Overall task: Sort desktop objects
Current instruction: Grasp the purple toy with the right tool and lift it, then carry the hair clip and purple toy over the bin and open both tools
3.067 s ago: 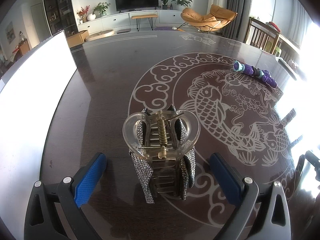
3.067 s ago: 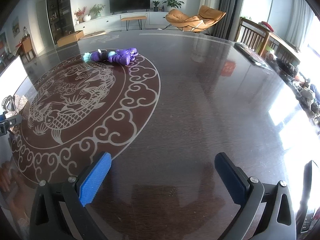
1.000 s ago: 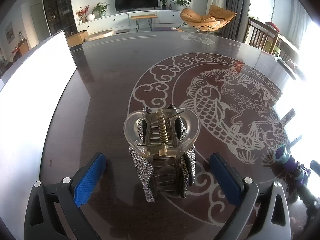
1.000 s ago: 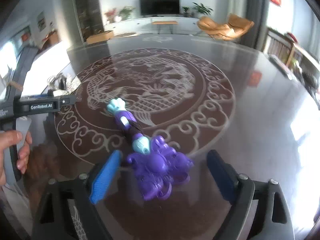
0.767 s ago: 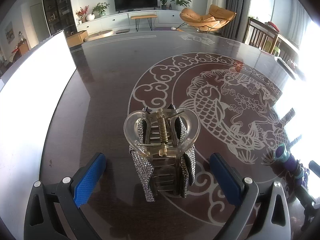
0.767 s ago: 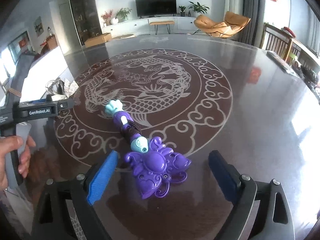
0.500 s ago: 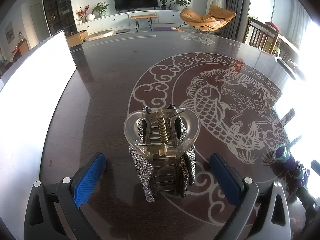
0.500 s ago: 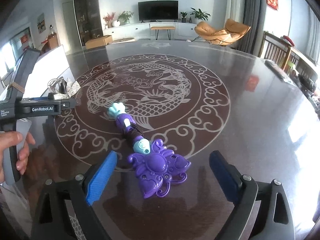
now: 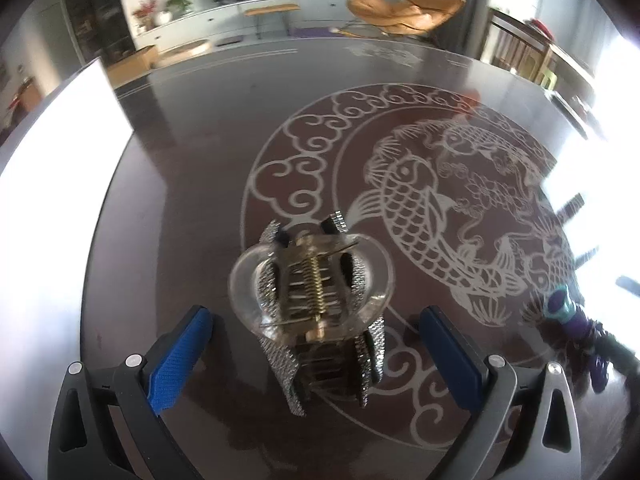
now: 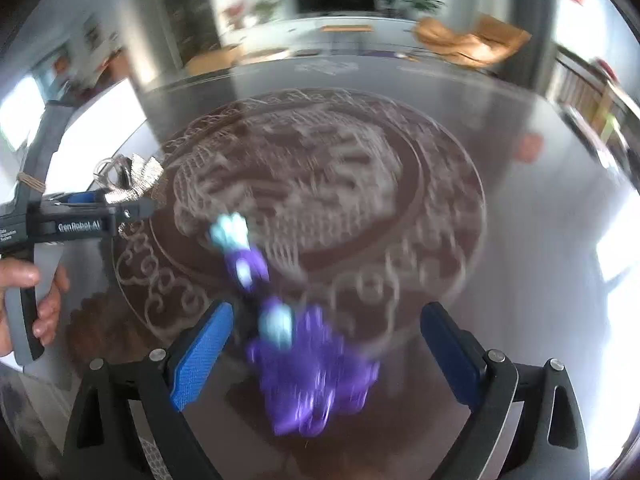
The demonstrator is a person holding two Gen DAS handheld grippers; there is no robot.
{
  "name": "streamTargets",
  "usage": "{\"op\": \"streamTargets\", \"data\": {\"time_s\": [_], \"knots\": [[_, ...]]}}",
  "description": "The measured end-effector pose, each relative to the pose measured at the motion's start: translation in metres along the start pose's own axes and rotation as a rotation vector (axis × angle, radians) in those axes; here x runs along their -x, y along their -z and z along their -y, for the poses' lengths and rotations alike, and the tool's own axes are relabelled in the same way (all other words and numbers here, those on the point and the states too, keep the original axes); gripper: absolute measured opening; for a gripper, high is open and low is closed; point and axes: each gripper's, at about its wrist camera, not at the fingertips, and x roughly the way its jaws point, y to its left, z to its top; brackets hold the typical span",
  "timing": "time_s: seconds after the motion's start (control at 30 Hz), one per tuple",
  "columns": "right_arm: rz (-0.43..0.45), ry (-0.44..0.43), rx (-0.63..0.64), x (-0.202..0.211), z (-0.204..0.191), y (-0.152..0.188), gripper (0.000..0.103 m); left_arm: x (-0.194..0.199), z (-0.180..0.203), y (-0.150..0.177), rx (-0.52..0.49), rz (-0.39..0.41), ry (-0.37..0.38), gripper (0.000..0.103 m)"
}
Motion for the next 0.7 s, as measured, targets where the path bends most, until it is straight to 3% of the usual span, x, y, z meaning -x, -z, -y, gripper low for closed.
{"op": "streamTargets", "data": {"time_s": [0.07,0.13,0.23,0.3,0.33,0.5,0.7], "knots": [[-0.107,-0.056,0.051,-0.010,-0.006,-0.022,0.094,0.009,0.002,0.000,-0.014,0.053,0.005,0.055],[-0.179,-0.084,0.109,-0.018,-0.017,-0.035,0.086,0.013,0.002,0.002,-0.017,0.052,0.021,0.055],[-0.315,-0.031,0.250,-0.039,-0.040,-0.031,0.048,0.022,0.002,0.014,-0.036,0.073,0.019,0.055],[-0.322,-0.001,0.273,-0.040,-0.045,-0.024,0.037,0.034,-0.003,0.025,-0.034,0.101,0.018,0.055],[-0.328,-0.016,0.243,-0.040,-0.043,-0.023,0.025,0.040,-0.007,0.033,-0.020,0.114,0.028,0.055],[-0.273,0.007,0.216,-0.022,-0.044,-0.014,0.024,0.075,-0.014,0.068,0.005,0.201,0.053,0.055],[-0.145,-0.008,0.191,0.034,-0.052,-0.022,0.023,0.128,-0.020,0.090,0.049,0.310,0.091,0.055]]}}
